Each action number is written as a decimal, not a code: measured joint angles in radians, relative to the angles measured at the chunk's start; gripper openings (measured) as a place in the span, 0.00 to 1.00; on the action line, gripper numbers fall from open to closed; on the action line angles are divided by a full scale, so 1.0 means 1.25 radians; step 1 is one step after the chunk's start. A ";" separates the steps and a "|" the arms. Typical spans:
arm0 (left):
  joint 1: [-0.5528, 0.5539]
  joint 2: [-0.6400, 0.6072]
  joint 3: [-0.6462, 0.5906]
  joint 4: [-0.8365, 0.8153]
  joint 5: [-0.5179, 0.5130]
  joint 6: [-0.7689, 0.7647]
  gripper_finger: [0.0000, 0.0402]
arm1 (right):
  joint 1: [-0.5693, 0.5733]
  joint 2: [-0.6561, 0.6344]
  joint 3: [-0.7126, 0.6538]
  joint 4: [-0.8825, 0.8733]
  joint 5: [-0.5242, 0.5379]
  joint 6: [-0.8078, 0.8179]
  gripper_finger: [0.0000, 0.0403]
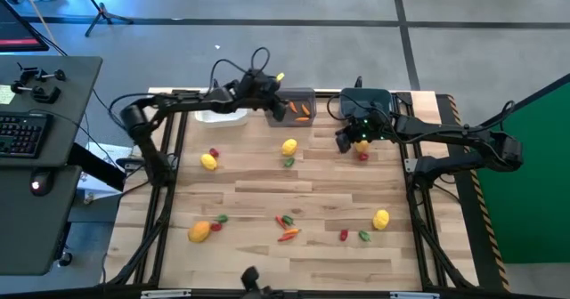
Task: Sort produce into baskets
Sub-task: Put the top left yellow chili pepper into the black bin, then put the bottom orange chili pepper into the black bin
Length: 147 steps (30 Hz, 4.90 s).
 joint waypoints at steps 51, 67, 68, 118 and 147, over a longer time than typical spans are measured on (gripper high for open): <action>-0.128 -0.090 -0.106 0.001 -0.141 -0.082 0.01 | 0.026 0.000 0.000 0.017 -0.222 -0.208 0.00; -0.247 -0.394 -0.390 0.020 -0.225 -0.206 0.00 | 0.311 0.054 0.000 0.056 -0.185 -0.163 0.21; -0.247 -0.405 -0.396 0.017 -0.222 -0.194 0.00 | 0.335 0.071 0.000 0.074 -0.172 -0.149 0.25; -0.220 -0.484 -0.431 -0.058 -0.164 0.030 0.00 | 0.684 0.737 0.446 0.175 0.005 -0.218 0.15; -0.216 -0.483 -0.430 0.039 -0.167 -0.120 0.00 | 0.034 0.393 0.452 -0.070 -0.012 -0.291 0.01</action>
